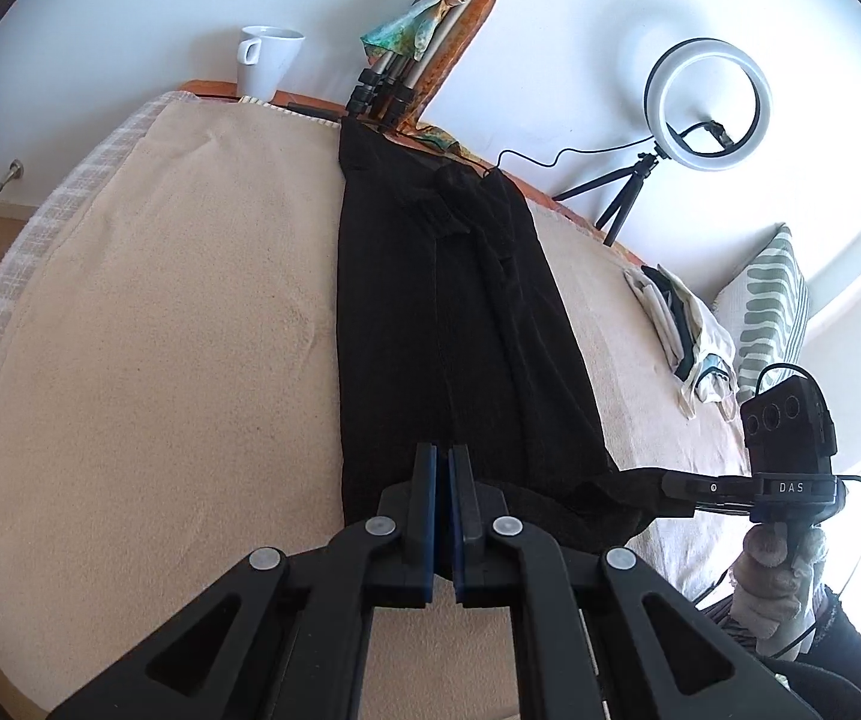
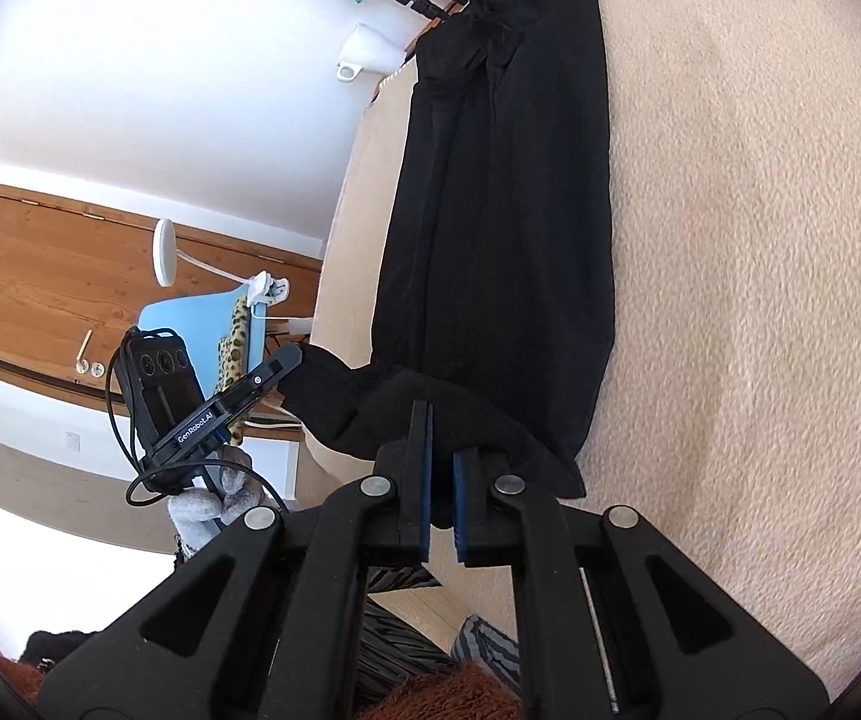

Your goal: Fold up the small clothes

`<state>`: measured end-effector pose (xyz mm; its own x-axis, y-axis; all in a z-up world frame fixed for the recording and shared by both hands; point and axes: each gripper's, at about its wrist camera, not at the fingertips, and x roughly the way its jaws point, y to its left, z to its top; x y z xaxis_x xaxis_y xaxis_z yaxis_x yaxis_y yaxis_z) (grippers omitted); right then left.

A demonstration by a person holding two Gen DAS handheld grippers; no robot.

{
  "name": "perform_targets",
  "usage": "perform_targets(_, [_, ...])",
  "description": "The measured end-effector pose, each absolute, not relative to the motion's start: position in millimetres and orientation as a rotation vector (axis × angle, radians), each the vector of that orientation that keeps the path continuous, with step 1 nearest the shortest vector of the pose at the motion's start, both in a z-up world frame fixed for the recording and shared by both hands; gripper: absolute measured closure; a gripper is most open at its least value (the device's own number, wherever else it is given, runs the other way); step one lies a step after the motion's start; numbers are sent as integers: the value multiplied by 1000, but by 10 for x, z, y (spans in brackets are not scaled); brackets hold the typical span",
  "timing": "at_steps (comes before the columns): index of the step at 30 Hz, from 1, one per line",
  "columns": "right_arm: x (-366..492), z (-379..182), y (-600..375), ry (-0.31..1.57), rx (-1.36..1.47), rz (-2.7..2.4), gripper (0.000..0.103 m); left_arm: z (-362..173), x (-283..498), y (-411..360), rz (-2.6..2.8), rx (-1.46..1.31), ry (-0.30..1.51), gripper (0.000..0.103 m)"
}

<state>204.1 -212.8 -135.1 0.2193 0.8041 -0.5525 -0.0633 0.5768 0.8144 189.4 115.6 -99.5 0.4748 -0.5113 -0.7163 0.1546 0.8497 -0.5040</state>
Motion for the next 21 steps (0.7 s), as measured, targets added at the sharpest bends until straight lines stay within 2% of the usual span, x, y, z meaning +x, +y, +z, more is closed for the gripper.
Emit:
perform_targets(18, [2543,-1533,-2328,1224,786,591,95,-1350,2613,1105,-390,-405,1070,102])
perform_targets(20, [2553,-1511,-2341,1226,778,592,95,-1323,2622,1124,-370,-391,1056,88])
perform_targets(21, [2565,-1489,-2339,1226,772,604,91,-1296,2615,1144,-367,-391,1042,86])
